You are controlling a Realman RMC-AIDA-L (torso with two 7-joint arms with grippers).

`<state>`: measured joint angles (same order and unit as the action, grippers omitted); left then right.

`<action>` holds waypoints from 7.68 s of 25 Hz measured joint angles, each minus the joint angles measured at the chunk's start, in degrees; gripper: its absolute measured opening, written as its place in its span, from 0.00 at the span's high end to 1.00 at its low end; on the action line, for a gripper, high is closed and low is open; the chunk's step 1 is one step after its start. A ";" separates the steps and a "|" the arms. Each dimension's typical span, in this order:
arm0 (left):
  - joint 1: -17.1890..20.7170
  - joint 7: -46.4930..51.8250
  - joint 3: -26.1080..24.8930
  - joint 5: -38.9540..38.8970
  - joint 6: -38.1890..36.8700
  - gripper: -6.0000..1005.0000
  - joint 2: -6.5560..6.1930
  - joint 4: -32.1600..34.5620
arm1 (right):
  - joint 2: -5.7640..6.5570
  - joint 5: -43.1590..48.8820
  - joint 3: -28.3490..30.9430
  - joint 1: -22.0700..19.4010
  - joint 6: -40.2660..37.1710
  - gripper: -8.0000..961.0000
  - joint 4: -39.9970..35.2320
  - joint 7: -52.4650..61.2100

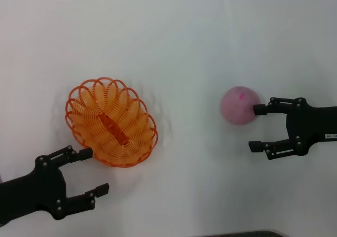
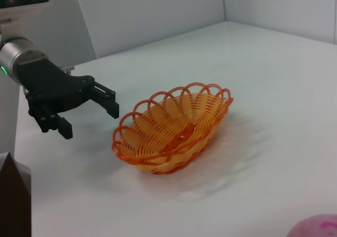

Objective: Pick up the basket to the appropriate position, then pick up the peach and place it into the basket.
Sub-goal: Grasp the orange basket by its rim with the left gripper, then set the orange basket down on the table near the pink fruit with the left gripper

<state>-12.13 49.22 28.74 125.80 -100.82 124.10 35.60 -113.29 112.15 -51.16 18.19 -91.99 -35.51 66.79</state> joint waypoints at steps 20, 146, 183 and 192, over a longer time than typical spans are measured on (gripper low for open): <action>-1.58 16.24 -7.54 -3.28 -4.27 0.19 -0.49 1.38 | -0.17 0.00 0.19 0.00 0.27 0.01 0.00 0.18; -26.04 94.94 21.65 20.71 11.15 0.92 -0.17 25.28 | -0.32 0.26 0.90 2.13 1.64 0.01 -1.67 3.83; -4.86 99.53 43.54 -8.42 40.73 0.90 0.53 23.25 | -1.16 0.18 4.41 2.29 3.15 0.01 -1.67 4.40; -2.49 100.49 48.80 -10.90 47.69 0.89 0.52 23.46 | -1.29 0.24 5.11 2.25 3.14 0.01 -1.67 4.39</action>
<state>-14.62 149.71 77.54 114.90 -53.13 124.63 59.05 -114.58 112.39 -46.04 20.45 -88.86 -37.18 71.19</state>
